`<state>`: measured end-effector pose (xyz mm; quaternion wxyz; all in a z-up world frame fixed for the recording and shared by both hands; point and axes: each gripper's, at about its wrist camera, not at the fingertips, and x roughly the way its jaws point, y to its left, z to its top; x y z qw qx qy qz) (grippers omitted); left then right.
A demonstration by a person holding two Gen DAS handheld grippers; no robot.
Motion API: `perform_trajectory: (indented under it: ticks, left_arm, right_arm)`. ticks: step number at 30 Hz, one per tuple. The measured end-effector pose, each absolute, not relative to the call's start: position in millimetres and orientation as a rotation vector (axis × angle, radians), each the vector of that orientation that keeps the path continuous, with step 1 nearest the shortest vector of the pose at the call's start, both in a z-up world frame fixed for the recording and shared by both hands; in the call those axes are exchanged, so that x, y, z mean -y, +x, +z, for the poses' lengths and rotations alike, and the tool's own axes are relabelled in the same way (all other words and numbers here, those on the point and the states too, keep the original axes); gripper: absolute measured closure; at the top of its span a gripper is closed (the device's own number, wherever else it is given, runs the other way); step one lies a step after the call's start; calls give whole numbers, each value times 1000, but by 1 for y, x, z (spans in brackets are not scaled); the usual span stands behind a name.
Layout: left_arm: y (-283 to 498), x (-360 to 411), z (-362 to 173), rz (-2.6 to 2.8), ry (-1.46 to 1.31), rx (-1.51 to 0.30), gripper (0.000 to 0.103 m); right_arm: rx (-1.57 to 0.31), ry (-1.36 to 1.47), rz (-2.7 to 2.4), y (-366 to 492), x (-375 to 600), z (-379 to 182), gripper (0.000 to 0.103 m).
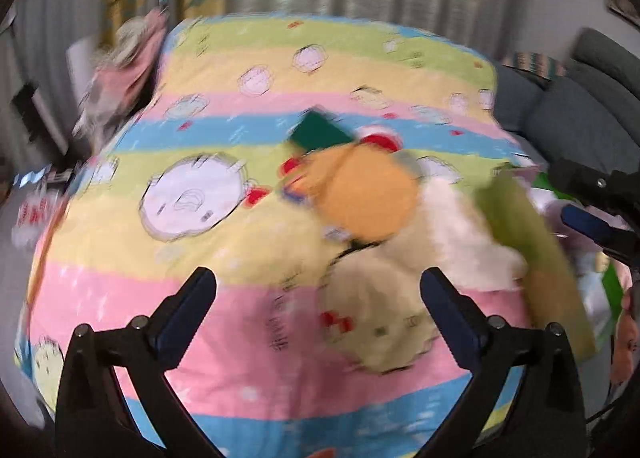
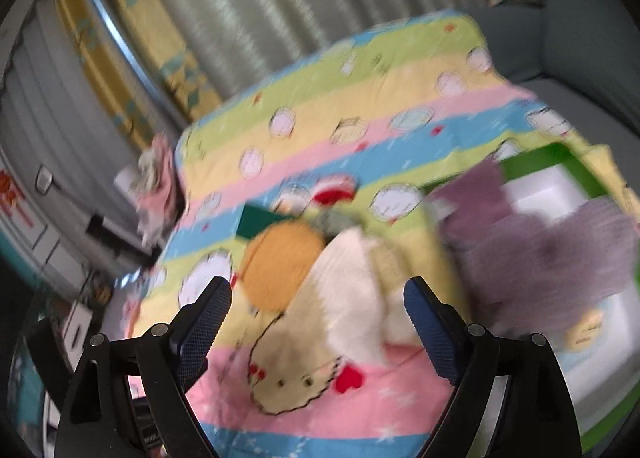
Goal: Organize soft objects
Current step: 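Return the right gripper to the bed and grasp the cream knit cloth, then lift the cream knit cloth with the right gripper toward the box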
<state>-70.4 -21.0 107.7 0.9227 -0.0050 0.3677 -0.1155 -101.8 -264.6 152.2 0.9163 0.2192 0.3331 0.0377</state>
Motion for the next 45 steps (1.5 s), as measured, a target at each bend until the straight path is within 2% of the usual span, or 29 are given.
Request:
perform_trajectory:
  ticks: [7, 12, 17, 18, 19, 22, 24, 25, 30, 37, 45]
  left_arm:
    - [-50, -34, 60, -169, -167, -872, 1]
    - [-50, -49, 57, -141, -191, -876, 1]
    - [-49, -65, 55, -139, -217, -878, 1]
    - [-50, -66, 55, -135, -220, -878, 1]
    - [-51, -68, 55, -132, -220, -876, 1]
    - [-54, -71, 56, -125, -218, -872, 1]
    - [-55, -73, 57, -129, -220, -869, 1]
    - [-56, -74, 57, -133, -222, -869, 1]
    - [-59, -78, 61, -142, -239, -858, 1]
    - [-61, -81, 63, -158, -266, -853, 1]
    - [-62, -84, 62, -157, -274, -862, 1]
  right_arm:
    - [-876, 356, -19, -52, 227, 99, 14]
    - [-946, 214, -166, -22, 216, 70, 14]
    - [-1010, 186, -177, -9, 218, 48, 14]
    - [-997, 182, -175, -10, 217, 49, 17]
    - [-990, 183, -151, -11, 216, 50, 33]
    - [-964, 210, -118, -19, 217, 54, 69]
    - [-955, 243, -89, -26, 218, 60, 83]
    - [-949, 266, -69, -31, 218, 64, 85]
    - [-836, 270, 76, -65, 199, 108, 86]
    - [-808, 243, 257, -90, 153, 136, 86]
    - [-633, 188, 52, -108, 163, 165, 86]
